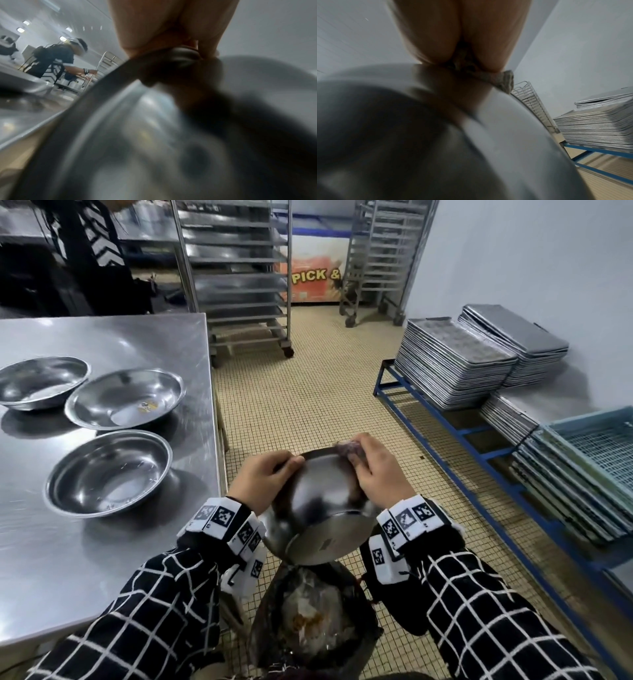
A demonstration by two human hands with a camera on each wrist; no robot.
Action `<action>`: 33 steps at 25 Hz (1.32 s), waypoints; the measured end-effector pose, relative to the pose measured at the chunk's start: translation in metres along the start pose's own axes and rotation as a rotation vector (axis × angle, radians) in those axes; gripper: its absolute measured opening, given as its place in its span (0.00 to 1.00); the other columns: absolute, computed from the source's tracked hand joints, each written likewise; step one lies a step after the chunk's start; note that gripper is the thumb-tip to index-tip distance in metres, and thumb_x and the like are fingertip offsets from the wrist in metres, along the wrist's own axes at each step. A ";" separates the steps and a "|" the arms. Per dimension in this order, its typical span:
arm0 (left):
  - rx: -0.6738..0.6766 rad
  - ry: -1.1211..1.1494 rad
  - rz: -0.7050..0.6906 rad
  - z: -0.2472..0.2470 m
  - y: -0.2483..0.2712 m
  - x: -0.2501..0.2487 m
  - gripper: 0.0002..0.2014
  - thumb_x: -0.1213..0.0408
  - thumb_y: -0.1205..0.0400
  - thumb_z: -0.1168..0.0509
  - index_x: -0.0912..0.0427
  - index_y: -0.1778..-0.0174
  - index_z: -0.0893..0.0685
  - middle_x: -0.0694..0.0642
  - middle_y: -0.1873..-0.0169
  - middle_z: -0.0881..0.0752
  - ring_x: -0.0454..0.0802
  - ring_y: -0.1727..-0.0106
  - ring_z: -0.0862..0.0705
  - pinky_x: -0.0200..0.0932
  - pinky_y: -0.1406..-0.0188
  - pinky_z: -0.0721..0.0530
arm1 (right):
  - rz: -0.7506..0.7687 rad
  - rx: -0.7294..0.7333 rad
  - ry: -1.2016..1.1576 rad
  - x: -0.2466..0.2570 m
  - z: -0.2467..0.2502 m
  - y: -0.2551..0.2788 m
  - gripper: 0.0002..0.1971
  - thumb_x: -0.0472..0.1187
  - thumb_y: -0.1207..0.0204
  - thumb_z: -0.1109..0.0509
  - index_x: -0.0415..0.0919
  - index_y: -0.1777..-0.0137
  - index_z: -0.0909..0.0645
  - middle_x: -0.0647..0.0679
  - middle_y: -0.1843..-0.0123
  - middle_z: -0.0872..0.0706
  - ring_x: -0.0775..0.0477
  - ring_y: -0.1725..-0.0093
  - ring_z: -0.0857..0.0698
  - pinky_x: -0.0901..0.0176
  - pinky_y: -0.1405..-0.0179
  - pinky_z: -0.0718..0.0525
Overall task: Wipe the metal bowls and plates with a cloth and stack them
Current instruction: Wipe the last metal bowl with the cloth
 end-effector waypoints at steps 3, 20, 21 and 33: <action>-0.100 -0.043 0.052 0.003 -0.002 0.007 0.11 0.53 0.17 0.37 0.49 0.64 0.16 0.49 0.69 0.16 0.52 0.63 0.17 0.37 0.68 0.24 | -0.100 -0.123 -0.124 0.010 -0.010 -0.001 0.19 0.41 0.17 0.38 0.38 0.28 0.28 0.42 0.31 0.30 0.56 0.39 0.30 0.57 0.32 0.25; -0.329 0.315 0.272 0.004 -0.001 0.022 0.12 0.51 0.17 0.36 0.46 0.65 0.14 0.58 0.64 0.10 0.56 0.59 0.14 0.58 0.52 0.16 | -0.388 -0.232 -0.323 -0.011 -0.020 0.017 0.17 0.46 0.15 0.42 0.44 0.31 0.22 0.49 0.35 0.18 0.57 0.39 0.23 0.66 0.43 0.26; -0.330 0.322 0.274 0.003 -0.004 0.022 0.12 0.49 0.18 0.36 0.47 0.64 0.13 0.57 0.63 0.10 0.58 0.57 0.13 0.61 0.51 0.14 | -0.262 -0.266 -0.271 0.011 -0.022 0.019 0.18 0.47 0.15 0.43 0.45 0.29 0.24 0.50 0.30 0.21 0.58 0.35 0.25 0.67 0.38 0.28; -0.315 0.377 0.229 0.007 0.009 0.018 0.13 0.55 0.17 0.37 0.56 0.63 0.14 0.54 0.70 0.16 0.38 0.71 0.21 0.32 0.69 0.25 | -0.631 -0.240 -0.708 -0.039 -0.051 0.022 0.25 0.60 0.16 0.52 0.50 0.28 0.26 0.51 0.32 0.21 0.48 0.35 0.22 0.48 0.31 0.25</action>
Point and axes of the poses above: each hand's wrist, its own y-axis away from the middle knuckle, its own z-axis out of the back of the hand, x = y × z, the point moved 4 cm from there along -y, towards the middle knuckle
